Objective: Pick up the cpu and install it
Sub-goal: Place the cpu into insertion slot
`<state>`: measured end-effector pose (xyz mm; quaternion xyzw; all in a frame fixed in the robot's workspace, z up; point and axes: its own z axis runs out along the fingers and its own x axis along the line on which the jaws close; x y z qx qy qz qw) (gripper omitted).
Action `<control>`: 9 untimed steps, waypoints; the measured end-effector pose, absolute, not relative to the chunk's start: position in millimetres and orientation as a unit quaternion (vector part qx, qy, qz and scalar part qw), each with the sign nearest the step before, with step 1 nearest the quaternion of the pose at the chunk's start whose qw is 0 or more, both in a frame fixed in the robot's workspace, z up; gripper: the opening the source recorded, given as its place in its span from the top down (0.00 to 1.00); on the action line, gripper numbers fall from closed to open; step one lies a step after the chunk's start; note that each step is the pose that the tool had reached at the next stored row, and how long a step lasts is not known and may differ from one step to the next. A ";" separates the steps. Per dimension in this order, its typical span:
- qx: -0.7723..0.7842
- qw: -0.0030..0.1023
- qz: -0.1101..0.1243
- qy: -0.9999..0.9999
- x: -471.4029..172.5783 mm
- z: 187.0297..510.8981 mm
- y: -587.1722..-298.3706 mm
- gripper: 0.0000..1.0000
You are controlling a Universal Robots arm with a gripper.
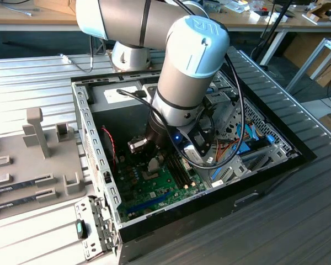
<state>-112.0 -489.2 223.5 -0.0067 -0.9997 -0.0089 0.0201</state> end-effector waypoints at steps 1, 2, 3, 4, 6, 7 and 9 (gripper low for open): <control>-0.009 0.020 -0.009 -1.000 -112.2 222.9 -489.2 0.53; -0.009 0.020 -0.008 -1.000 -113.1 221.7 -489.2 0.53; -0.009 0.020 -0.008 -1.000 -113.6 220.9 -489.2 0.53; -0.009 0.020 -0.008 -1.000 -114.0 219.9 -489.2 0.53; -0.009 0.020 -0.008 -1.000 -114.1 216.8 -489.2 0.53; -0.009 0.020 -0.008 -1.000 -114.1 215.7 -489.2 0.53; -0.009 0.020 -0.008 -1.000 -114.1 214.3 -489.2 0.53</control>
